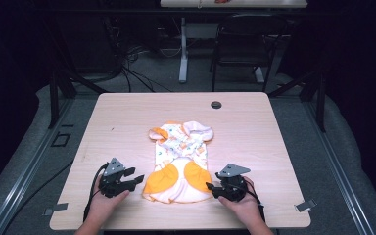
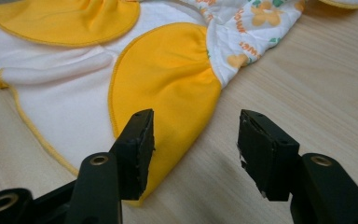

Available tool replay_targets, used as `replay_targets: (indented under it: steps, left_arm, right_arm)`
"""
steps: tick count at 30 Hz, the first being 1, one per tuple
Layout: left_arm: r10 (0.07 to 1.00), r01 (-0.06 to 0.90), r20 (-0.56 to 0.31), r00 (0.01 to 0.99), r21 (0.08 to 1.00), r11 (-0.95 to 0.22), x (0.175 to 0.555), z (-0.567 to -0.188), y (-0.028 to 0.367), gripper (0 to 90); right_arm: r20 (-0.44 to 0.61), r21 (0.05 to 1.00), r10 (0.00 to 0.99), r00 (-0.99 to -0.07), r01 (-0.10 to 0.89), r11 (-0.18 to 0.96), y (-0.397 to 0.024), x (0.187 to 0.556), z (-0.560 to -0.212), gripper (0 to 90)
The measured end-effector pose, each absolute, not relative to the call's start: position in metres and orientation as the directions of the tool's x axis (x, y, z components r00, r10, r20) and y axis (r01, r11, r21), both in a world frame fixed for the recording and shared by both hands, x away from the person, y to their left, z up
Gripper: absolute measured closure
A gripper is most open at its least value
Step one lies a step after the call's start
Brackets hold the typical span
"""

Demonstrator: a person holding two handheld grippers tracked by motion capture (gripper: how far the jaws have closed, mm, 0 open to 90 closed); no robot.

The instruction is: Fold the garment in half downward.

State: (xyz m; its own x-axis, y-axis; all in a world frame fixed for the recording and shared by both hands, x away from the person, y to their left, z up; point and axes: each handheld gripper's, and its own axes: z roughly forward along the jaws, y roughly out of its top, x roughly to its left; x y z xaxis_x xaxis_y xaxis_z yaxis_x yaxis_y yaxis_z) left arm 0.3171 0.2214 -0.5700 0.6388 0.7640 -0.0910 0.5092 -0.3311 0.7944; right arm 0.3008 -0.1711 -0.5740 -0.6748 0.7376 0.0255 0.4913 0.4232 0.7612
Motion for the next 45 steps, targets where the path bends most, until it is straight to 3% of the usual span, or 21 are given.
replay_targets:
  steps: [10,15,23,29,32,39,45]
  left_arm:
    - [0.759,0.508,-0.074,0.646,0.784,-0.356,0.314,-0.57,0.215,49.5]
    - [0.747,0.502,-0.066,0.662,0.779,-0.376,0.312,-0.572,0.209,49.6]
    - [0.718,0.462,-0.045,0.695,0.793,-0.398,0.31,-0.564,0.191,74.3]
    - [0.688,0.44,-0.017,0.725,0.78,-0.444,0.315,-0.565,0.173,85.4]
    - [0.681,0.431,0.025,0.732,0.757,-0.491,0.321,-0.568,0.165,87.5]
    - [0.697,0.492,-0.043,0.715,0.739,-0.46,0.339,-0.579,0.157,88.9]
    - [0.692,0.497,-0.051,0.72,0.734,-0.463,0.339,-0.581,0.156,89.4]
  right_arm:
    - [0.004,0.775,0.751,-0.66,0.477,0.415,-0.171,0.299,-0.574,46.1]
    - [0.021,0.772,0.752,-0.659,0.489,0.407,-0.171,0.299,-0.571,56.4]
    - [-0.024,0.756,0.715,-0.699,0.456,0.47,-0.154,0.298,-0.564,77.0]
    - [-0.052,0.741,0.71,-0.702,0.449,0.499,-0.146,0.304,-0.565,83.8]
    - [-0.055,0.734,0.71,-0.702,0.454,0.506,-0.146,0.311,-0.565,86.6]
    - [-0.022,0.72,0.724,-0.689,0.492,0.49,-0.145,0.327,-0.576,88.3]
    - [-0.028,0.721,0.72,-0.693,0.485,0.495,-0.145,0.326,-0.579,88.5]
